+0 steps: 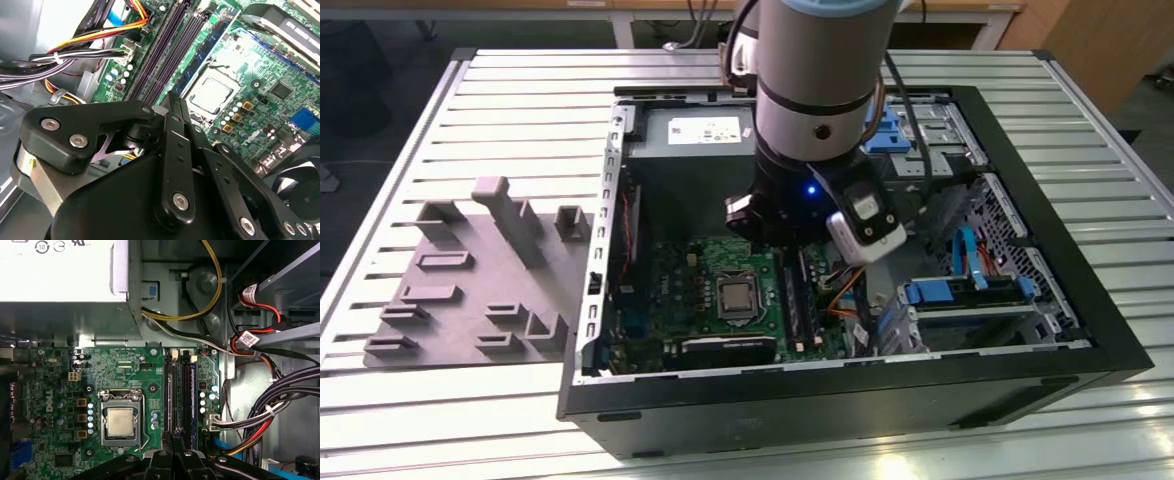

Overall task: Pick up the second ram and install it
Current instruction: 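Insert the second ram into the second slot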

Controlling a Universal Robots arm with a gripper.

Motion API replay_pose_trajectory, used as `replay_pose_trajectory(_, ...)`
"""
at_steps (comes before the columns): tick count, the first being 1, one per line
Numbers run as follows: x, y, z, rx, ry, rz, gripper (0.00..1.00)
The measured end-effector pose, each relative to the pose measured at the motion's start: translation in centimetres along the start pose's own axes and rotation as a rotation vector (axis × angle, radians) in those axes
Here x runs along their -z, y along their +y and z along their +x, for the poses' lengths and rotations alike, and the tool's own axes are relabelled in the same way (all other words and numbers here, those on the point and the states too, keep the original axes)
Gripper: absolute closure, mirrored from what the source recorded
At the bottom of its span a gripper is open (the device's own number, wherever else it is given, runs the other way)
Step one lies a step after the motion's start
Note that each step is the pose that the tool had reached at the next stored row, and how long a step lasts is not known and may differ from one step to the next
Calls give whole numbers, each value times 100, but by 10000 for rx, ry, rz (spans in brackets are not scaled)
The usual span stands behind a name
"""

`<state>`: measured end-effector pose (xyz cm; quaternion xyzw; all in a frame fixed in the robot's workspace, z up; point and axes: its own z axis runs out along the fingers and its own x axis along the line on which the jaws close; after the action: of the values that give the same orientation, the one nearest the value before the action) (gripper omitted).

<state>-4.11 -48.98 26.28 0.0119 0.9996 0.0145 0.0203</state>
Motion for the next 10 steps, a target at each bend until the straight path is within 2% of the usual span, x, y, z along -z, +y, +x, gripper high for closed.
replay_pose_trajectory(10,-61,0,-33,74,3,-5,89)
